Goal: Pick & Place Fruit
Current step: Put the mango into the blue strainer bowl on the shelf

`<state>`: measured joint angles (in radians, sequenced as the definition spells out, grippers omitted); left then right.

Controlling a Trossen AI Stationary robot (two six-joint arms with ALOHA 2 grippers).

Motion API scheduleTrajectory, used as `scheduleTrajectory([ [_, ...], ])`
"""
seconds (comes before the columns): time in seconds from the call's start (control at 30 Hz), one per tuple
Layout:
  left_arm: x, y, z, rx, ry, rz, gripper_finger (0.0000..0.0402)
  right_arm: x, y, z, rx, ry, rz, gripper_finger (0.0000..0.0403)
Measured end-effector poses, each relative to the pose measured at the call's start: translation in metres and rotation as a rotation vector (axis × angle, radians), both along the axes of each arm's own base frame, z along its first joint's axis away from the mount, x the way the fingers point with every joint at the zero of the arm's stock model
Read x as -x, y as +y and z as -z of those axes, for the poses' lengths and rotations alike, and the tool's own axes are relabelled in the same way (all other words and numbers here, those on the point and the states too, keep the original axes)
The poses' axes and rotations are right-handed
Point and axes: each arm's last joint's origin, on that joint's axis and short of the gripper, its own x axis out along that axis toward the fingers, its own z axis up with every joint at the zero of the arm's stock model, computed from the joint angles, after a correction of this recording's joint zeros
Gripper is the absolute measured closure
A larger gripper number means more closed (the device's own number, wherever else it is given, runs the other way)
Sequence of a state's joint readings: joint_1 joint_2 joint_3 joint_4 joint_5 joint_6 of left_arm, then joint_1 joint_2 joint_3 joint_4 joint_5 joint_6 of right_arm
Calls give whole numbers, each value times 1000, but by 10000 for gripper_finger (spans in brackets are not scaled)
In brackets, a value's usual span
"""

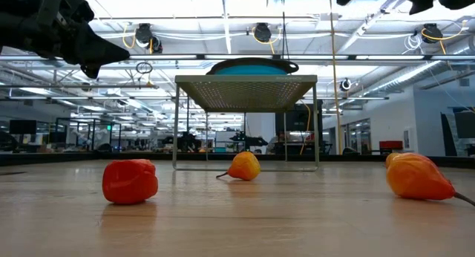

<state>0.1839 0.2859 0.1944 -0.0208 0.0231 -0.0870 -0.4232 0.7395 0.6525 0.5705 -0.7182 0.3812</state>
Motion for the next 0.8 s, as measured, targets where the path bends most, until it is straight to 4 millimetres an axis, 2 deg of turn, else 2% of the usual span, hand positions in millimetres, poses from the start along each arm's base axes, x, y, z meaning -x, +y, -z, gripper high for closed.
scheduleTrajectory([
  [0.27, 0, 0, 0, 0, 0, 0, 376, 5, 5, -9, 89, -93, -87, 177],
  [0.8, 0, 0, 0, -1, 0, 0, 376, 5, 4, -9, 77, -97, -61, 176],
])
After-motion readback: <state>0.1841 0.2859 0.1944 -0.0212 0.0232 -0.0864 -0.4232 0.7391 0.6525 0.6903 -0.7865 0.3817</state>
